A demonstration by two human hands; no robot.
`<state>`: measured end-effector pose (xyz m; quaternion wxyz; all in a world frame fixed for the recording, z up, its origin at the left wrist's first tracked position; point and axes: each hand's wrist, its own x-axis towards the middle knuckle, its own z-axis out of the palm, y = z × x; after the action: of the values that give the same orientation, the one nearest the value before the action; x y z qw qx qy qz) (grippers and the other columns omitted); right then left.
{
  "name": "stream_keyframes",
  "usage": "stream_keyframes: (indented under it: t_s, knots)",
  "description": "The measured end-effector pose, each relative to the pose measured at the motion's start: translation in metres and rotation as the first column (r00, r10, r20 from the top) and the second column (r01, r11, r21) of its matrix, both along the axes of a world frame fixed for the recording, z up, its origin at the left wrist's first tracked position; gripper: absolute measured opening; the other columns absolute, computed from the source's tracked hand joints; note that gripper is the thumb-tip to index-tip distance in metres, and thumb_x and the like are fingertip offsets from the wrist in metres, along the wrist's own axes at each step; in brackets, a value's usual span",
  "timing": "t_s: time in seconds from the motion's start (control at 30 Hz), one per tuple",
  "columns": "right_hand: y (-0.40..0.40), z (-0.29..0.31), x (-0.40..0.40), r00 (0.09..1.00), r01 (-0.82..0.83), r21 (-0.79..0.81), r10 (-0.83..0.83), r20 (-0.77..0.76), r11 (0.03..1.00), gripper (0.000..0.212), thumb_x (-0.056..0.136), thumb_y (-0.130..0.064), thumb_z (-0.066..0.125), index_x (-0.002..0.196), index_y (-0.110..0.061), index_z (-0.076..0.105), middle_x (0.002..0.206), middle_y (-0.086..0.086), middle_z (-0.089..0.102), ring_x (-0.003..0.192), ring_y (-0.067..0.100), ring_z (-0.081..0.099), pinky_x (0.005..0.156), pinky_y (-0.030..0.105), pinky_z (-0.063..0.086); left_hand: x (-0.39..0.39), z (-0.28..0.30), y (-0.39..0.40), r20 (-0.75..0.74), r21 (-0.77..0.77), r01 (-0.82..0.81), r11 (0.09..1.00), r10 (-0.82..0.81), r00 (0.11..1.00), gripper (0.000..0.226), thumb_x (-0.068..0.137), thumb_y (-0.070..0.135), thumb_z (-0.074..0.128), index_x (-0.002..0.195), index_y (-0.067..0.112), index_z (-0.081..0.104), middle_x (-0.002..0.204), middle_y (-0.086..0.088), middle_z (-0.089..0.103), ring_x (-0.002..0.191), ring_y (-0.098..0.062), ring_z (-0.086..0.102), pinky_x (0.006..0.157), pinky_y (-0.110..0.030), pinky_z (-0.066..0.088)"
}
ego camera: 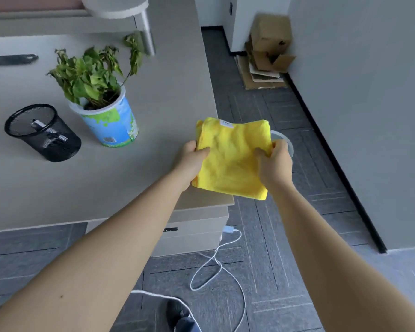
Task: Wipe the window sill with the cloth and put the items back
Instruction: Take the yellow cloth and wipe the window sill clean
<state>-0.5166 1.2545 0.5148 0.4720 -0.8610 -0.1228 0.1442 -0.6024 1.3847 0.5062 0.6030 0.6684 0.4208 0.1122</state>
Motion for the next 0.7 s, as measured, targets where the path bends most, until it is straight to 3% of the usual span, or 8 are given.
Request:
stream_keyframes:
  t_s: [0.1, 0.27, 0.4, 0.53, 0.63, 0.7]
  knots:
    - [-0.062, 0.02, 0.013, 0.996, 0.087, 0.05, -0.088, 0.018, 0.995, 0.009, 0.094, -0.014, 0.041, 0.094, -0.011, 0.032, 0.07, -0.01, 0.037, 0.062, 0.005, 0.036, 0.052, 0.026, 0.027, 0.027, 0.017, -0.054, 0.07, 0.098, 0.093, 0.991, -0.1, 0.992, 0.012, 0.088, 0.015, 0.049, 0.076, 0.016, 0.05, 0.075, 0.0, 0.053, 0.082, -0.021, 0.05, 0.066, -0.03, 0.039]
    - [-0.194, 0.039, 0.033, 0.972, 0.224, 0.08, -0.229, 0.055, 0.971, 0.012, 0.095, -0.018, 0.041, 0.094, -0.012, 0.032, 0.071, -0.011, 0.038, 0.063, 0.002, 0.036, 0.053, 0.025, 0.028, 0.065, 0.038, -0.178, 0.11, 0.2, 0.237, 0.951, -0.262, 0.959, 0.012, 0.091, 0.018, 0.045, 0.079, 0.017, 0.047, 0.071, 0.006, 0.045, 0.067, -0.012, 0.043, 0.058, -0.025, 0.032]
    - [-0.309, 0.05, 0.045, 0.942, 0.321, 0.1, -0.329, 0.074, 0.942, 0.013, 0.095, -0.019, 0.041, 0.094, -0.011, 0.032, 0.071, -0.009, 0.038, 0.069, 0.016, 0.04, 0.069, 0.029, 0.03, 0.091, 0.044, -0.289, 0.139, 0.175, 0.338, 0.925, -0.363, 0.921, 0.012, 0.092, 0.02, 0.042, 0.081, 0.021, 0.047, 0.078, 0.004, 0.049, 0.076, -0.015, 0.047, 0.069, -0.029, 0.037]
    - [-0.419, 0.056, 0.058, 0.887, 0.438, 0.11, -0.449, 0.104, 0.892, 0.014, 0.096, -0.018, 0.041, 0.092, -0.009, 0.03, 0.07, -0.008, 0.036, 0.074, 0.02, 0.038, 0.06, 0.024, 0.02, 0.124, 0.051, -0.393, 0.134, 0.183, 0.451, 0.873, -0.477, 0.869, 0.011, 0.091, 0.022, 0.043, 0.088, 0.014, 0.05, 0.09, -0.009, 0.051, 0.085, -0.021, 0.048, 0.077, -0.039, 0.041]
    - [-0.494, 0.06, 0.065, 0.833, 0.531, 0.12, -0.543, 0.106, 0.839, 0.013, 0.096, -0.018, 0.04, 0.093, -0.01, 0.031, 0.07, -0.008, 0.036, 0.077, 0.022, 0.039, 0.065, 0.024, 0.023, 0.146, 0.061, -0.467, 0.142, 0.188, 0.547, 0.816, -0.574, 0.806, 0.018, 0.091, 0.02, 0.043, 0.074, 0.019, 0.047, 0.077, 0.0, 0.05, 0.082, -0.022, 0.047, 0.07, -0.034, 0.038]
    - [-0.538, 0.061, 0.067, 0.787, 0.595, 0.134, -0.608, 0.105, 0.793, 0.012, 0.096, -0.018, 0.041, 0.094, -0.011, 0.032, 0.07, -0.01, 0.037, 0.083, 0.022, 0.04, 0.068, 0.025, 0.024, 0.159, 0.066, -0.512, 0.149, 0.198, 0.613, 0.765, -0.641, 0.753, 0.014, 0.091, 0.019, 0.043, 0.079, 0.015, 0.049, 0.076, 0.0, 0.049, 0.081, -0.021, 0.046, 0.067, -0.032, 0.036]
